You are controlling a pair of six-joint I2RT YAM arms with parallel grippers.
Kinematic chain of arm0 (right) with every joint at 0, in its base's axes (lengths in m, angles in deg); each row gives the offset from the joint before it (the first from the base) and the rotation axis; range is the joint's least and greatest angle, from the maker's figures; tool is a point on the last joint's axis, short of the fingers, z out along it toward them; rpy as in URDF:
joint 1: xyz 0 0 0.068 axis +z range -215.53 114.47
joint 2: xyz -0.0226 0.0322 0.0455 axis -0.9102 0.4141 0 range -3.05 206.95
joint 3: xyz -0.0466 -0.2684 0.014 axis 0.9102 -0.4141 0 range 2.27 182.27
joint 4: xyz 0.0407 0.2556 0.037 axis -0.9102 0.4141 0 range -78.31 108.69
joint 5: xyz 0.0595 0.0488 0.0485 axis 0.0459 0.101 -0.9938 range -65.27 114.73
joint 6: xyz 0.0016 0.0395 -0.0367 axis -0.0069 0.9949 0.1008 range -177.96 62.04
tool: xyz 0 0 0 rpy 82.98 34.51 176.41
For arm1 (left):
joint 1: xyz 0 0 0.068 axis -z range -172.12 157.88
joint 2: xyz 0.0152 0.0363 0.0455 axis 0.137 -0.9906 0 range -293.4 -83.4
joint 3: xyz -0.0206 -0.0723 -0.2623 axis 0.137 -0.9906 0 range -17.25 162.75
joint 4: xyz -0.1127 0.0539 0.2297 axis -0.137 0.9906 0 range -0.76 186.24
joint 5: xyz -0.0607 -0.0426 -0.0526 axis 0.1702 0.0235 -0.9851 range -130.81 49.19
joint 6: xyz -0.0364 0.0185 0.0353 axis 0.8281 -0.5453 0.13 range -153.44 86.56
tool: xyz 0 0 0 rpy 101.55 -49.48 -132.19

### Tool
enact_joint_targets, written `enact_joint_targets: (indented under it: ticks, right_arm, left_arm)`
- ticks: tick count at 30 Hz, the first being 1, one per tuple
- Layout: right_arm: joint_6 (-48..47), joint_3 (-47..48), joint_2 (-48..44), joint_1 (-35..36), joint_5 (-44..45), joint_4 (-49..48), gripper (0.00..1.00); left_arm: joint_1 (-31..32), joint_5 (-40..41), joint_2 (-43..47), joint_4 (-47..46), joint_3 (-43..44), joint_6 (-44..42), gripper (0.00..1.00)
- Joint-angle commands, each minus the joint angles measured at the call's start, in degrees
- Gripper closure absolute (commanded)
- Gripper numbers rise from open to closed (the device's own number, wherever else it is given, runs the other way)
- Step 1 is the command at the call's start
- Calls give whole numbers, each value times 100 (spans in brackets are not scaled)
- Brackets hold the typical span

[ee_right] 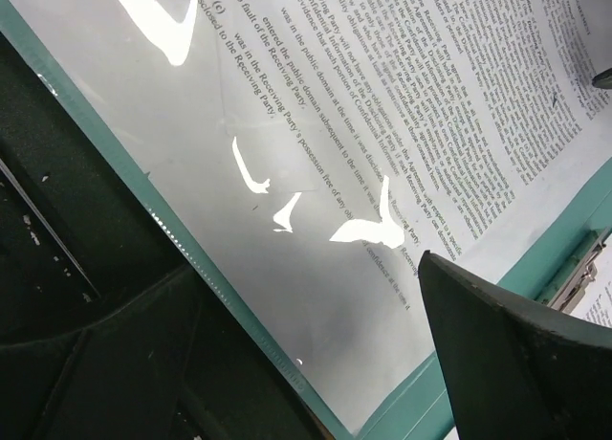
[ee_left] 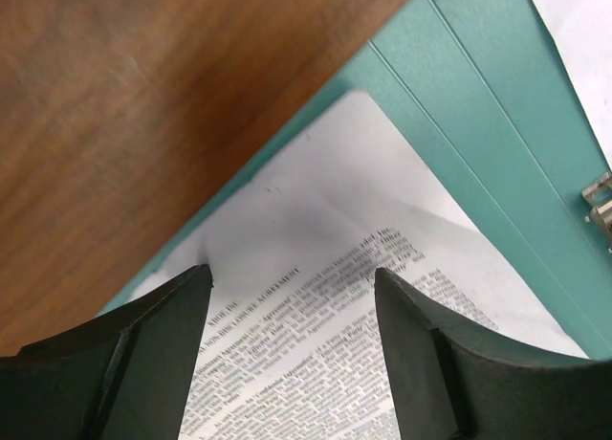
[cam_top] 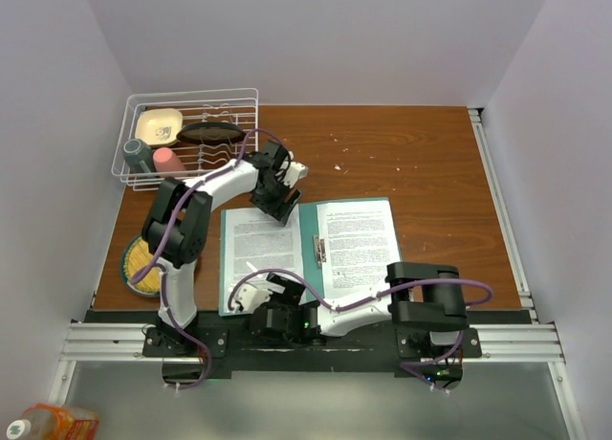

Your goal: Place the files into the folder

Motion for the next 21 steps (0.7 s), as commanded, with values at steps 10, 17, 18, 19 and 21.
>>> enact_joint_targets:
  ticks: [10, 17, 18, 19, 21]
  right_arm:
    - [484, -399, -106, 81, 34, -340, 58]
    - [792, -716, -791, 196, 649, -438, 97]
    - [888, -716, -862, 213, 729, -377, 100]
    - [906, -734, -958, 222, 782, -359, 100]
    - [1081, -760, -1301, 222, 966, -227, 100]
  left_arm:
    - [-13, -230, 55, 279, -165, -61, 28]
    - [-13, -195, 230, 683, 151, -184, 29]
    - [-13, -203, 291, 814, 274, -193, 29]
    - [-13, -203, 335, 894, 353, -193, 29]
    - [-31, -125, 502, 1148, 712, -202, 29]
